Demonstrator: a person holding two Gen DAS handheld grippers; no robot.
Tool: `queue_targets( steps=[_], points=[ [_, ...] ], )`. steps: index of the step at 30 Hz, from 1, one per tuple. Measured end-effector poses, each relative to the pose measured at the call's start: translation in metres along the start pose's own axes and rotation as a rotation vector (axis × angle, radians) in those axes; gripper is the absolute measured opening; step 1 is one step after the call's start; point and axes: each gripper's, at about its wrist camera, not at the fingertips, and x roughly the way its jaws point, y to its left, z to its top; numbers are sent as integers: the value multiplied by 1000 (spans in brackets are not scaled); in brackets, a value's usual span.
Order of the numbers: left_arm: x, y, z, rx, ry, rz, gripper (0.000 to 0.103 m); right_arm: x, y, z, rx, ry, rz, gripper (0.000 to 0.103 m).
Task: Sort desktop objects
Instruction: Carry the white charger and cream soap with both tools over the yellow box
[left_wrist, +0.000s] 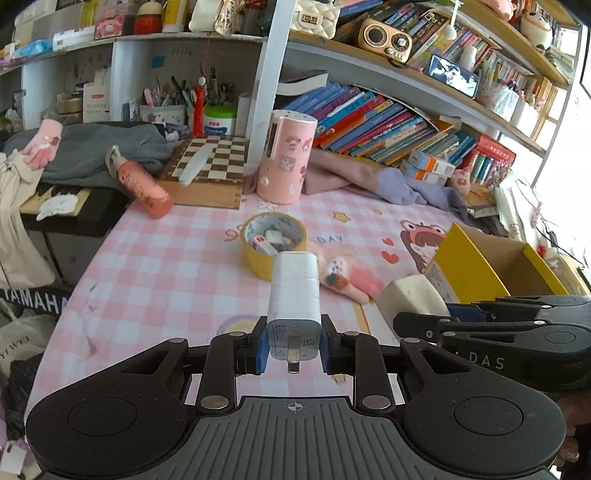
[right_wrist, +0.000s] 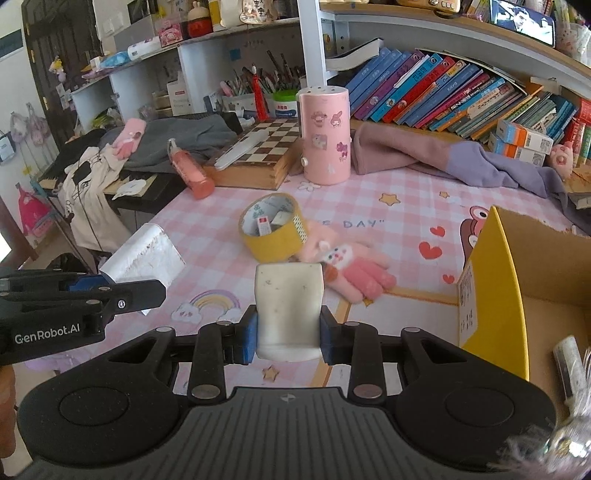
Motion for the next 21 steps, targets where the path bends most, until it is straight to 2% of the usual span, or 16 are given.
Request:
queue_targets(
  steps=[13, 21],
  points=[
    [-57, 3, -46, -9, 8, -38, 25, -42, 38, -54, 16, 28, -3, 29],
    [-80, -5, -69, 30, 27, -73, 25, -68, 50, -88, 56, 36, -27, 29]
  ],
)
